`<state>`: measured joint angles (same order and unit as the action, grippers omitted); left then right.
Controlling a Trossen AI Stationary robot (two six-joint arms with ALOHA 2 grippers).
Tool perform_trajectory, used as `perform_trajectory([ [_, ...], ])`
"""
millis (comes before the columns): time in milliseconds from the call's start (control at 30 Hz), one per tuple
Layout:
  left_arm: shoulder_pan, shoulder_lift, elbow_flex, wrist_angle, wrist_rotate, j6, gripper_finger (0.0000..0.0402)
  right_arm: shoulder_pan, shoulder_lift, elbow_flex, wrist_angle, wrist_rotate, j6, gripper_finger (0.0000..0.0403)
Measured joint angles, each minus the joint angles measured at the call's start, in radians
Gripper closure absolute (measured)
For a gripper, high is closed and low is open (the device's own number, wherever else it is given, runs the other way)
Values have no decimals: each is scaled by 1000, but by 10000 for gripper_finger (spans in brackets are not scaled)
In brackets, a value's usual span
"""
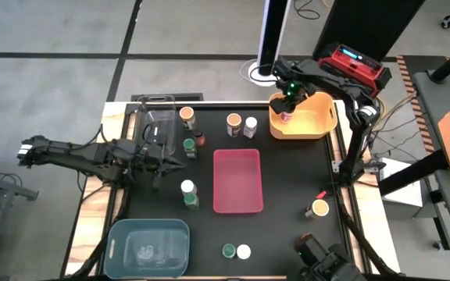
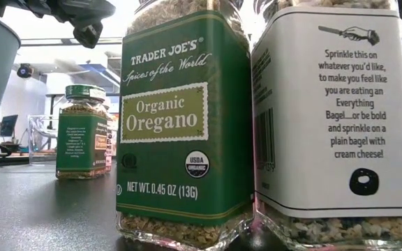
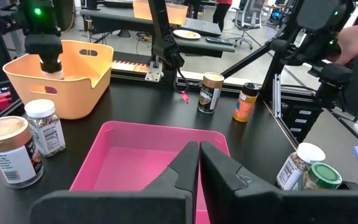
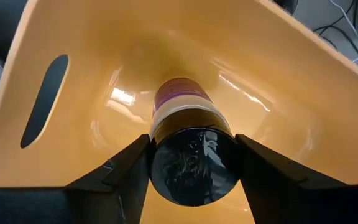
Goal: Sort spices by type
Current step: Put the violet seasoning bottle into the yellow bin, then put the top right gold seasoning bottle into the red bin
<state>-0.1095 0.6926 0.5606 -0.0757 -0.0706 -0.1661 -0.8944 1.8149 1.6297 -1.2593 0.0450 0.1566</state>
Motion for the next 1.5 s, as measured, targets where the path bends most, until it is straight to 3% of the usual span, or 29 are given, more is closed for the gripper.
perform_trajectory([
  [567,0,0,0,0,0,0,402,0,-7,-3,16,0,6,127],
  [1167,0,0,0,0,0,0,402,0,-20,3,22,0,34,127],
  [1500,0,3,0,35,-1,-9,402,44,-200,55,-3,9,34,124],
])
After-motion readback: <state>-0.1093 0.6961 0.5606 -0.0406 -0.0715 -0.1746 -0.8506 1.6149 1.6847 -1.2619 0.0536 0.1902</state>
